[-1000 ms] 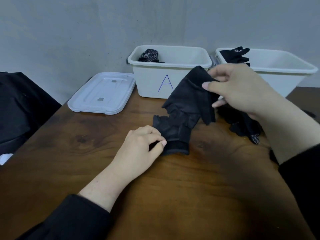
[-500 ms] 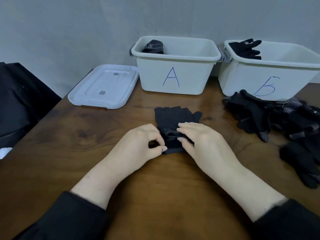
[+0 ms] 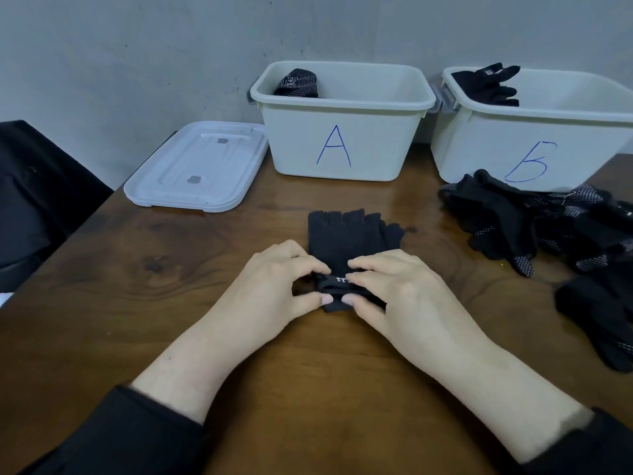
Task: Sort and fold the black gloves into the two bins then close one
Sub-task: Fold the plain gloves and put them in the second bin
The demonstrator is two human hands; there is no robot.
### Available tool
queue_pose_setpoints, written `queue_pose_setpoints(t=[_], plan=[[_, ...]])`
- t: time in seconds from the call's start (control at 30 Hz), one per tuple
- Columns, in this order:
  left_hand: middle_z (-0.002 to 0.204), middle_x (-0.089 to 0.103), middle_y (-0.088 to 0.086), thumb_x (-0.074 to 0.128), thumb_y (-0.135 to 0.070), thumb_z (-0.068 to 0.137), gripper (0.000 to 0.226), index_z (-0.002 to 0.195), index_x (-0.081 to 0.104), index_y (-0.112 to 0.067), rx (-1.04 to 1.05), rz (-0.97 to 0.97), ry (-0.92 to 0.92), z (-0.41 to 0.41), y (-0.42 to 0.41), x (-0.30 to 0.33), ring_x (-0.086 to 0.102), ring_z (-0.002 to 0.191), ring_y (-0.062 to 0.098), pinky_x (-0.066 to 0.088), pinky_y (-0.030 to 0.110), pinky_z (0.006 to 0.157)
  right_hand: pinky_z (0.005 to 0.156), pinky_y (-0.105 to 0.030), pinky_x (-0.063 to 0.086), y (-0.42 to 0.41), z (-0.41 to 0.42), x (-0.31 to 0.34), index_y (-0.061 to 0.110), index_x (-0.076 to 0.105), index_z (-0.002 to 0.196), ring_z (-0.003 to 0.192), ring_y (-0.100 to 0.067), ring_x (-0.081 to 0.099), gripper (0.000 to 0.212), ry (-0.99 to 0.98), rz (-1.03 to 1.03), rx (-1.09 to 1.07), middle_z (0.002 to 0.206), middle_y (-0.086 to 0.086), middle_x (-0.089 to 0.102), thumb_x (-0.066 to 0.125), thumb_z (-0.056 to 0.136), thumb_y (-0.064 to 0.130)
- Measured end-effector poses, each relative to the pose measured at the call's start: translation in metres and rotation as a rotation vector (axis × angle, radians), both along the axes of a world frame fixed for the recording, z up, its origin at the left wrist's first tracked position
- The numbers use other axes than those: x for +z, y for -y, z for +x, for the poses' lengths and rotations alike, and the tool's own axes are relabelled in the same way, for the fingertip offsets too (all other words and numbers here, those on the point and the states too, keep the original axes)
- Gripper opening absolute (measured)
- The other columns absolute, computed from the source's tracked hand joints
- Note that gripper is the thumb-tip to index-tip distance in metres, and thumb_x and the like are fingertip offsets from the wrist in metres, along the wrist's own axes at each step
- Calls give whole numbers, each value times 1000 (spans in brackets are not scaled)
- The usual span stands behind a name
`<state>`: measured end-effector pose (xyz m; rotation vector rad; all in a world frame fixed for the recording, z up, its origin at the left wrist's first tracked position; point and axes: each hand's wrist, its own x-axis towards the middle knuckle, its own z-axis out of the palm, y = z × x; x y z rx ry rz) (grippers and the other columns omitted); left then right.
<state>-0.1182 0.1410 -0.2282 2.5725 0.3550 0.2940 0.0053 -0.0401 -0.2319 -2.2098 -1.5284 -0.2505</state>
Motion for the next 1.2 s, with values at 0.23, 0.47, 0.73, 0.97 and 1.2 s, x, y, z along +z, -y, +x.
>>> queue_pose_setpoints(t=[0.23,0.47,0.73,0.97,1.2], plan=[[140,38,-24,60,-45,96,35,130,64,-40,-56,19,-66,-6,1,4,30,129,-6,28,29,114,119,-31,16,32,21,12,33,55,143,130,29,6,67,-125,-135,45,145,20,47,53,86,68],[150,28,-26,58,-69,86,67,146,47,-43,-141,117,-114,-1,16,6,5,118,-18,8,19,111,112,-11,16,37,36,6,43,49,144,127,24,25,66,-235,-185,101,142,35,41,51,83,67],[110,62,-24,54,-62,89,34,112,65,-39,-87,115,52,0,19,2,49,111,-5,27,22,108,97,-24,37,31,21,17,36,65,117,100,11,48,37,-224,-44,1,96,28,59,41,97,55],[89,73,-15,63,-48,92,12,96,67,-37,71,-298,99,-2,22,14,66,89,5,51,24,80,94,-21,31,35,18,20,35,64,118,101,7,30,56,-290,-11,-60,102,25,58,42,81,71],[91,69,-15,69,-37,93,25,118,68,-39,175,-392,138,20,18,3,66,93,1,54,28,90,83,-26,43,22,26,6,37,51,63,82,-5,56,33,-426,109,-194,83,14,59,64,90,49]])
